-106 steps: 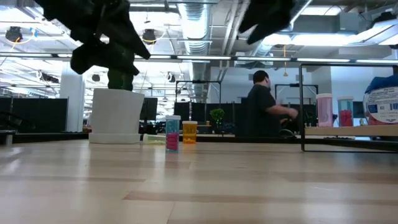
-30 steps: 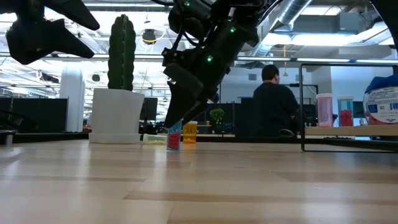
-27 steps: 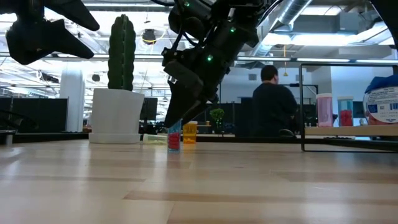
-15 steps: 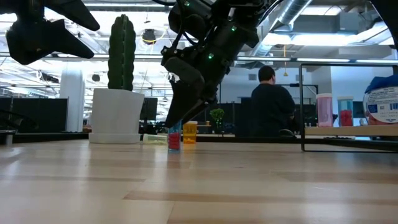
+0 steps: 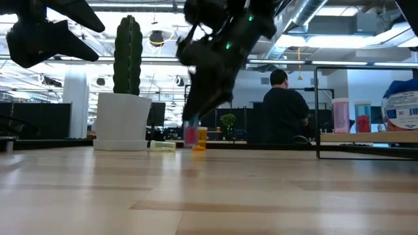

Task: Pick and place medicine bottles onto shelf by color
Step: Put the blue pill bottle on the shelf

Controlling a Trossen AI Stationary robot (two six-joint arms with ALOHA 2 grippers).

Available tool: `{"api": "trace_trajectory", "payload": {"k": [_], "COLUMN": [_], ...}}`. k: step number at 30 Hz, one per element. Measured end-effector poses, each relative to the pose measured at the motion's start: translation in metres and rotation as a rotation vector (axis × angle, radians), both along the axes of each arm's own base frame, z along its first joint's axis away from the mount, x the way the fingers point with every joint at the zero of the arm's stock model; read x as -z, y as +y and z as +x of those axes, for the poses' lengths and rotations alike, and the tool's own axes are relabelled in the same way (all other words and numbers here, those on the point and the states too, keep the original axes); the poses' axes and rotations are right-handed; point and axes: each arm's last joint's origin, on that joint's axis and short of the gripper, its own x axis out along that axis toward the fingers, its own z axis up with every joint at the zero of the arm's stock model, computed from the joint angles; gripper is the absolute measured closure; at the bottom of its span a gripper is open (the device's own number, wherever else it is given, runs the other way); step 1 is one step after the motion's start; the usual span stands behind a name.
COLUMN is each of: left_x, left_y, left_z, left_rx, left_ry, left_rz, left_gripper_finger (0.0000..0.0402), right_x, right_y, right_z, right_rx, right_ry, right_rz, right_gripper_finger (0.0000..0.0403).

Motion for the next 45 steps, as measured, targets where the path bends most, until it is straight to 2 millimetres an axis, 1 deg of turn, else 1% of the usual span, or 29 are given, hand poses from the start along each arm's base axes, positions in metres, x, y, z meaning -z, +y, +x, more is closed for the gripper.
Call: {"api": "trace_trajectory", "payload": {"k": [4,8,10,14,16,19,22,25,31,35,38,41,45], "left_x": [0.0,0.0,0.0,0.0,0.0,0.001,0.001,0.001,0.001,0.001,0.001,0.001,0.002], "left_y": [0.0,0.0,0.001,0.001,0.002,0.006,0.009,0.014,0.022,0.028,0.032,0.036,0.041], "left_z": [0.0,0.0,0.0,0.0,0.001,0.002,0.005,0.008,0.014,0.018,0.02,0.023,0.025], "left_rx": [0.004,0.004,-0.002,-0.009,-0.018,-0.035,-0.051,-0.063,-0.069,-0.079,-0.085,-0.093,-0.098], "left_ry": [0.002,0.005,0.0,-0.004,-0.003,0.005,0.006,0.012,0.031,0.041,0.051,0.059,0.071], "left_rz": [0.007,0.014,0.022,0.032,0.031,0.034,0.04,0.057,0.111,0.136,0.142,0.144,0.129], "left_gripper_finger": [0.0201,0.0201,0.0201,0.0201,0.0201,0.0201,0.0201,0.0201,0.0201,0.0201,0.0201,0.0201,0.0201], "right_x": [-0.023,-0.048,-0.054,-0.05,-0.047,-0.048,-0.055,-0.061,-0.068,-0.066,-0.061,-0.054,-0.043], "right_y": [-0.005,-0.005,-0.002,0.003,0.006,0.012,0.023,0.037,0.064,0.079,0.087,0.09,0.089], "right_z": [-0.013,-0.03,-0.041,-0.073,-0.092,-0.118,-0.143,-0.165,-0.205,-0.225,-0.235,-0.244,-0.254], "right_rx": [-0.002,-0.008,-0.026,-0.01,0.028,0.1,0.156,0.176,0.221,0.264,0.297,0.357,0.469], "right_ry": [0.024,0.041,0.037,0.067,0.085,0.083,0.062,0.05,0.083,0.101,0.124,0.146,0.184], "right_rz": [0.015,0.01,0.003,0.024,0.054,0.1,0.127,0.131,0.037,-0.002,-0.024,-0.03,-0.026], "right_gripper_finger": [0.0263,0.0269,0.0273,0.0273,0.0269,0.0267,0.0269,0.027,0.0267,0.0267,0.0265,0.0265,0.0264]}}
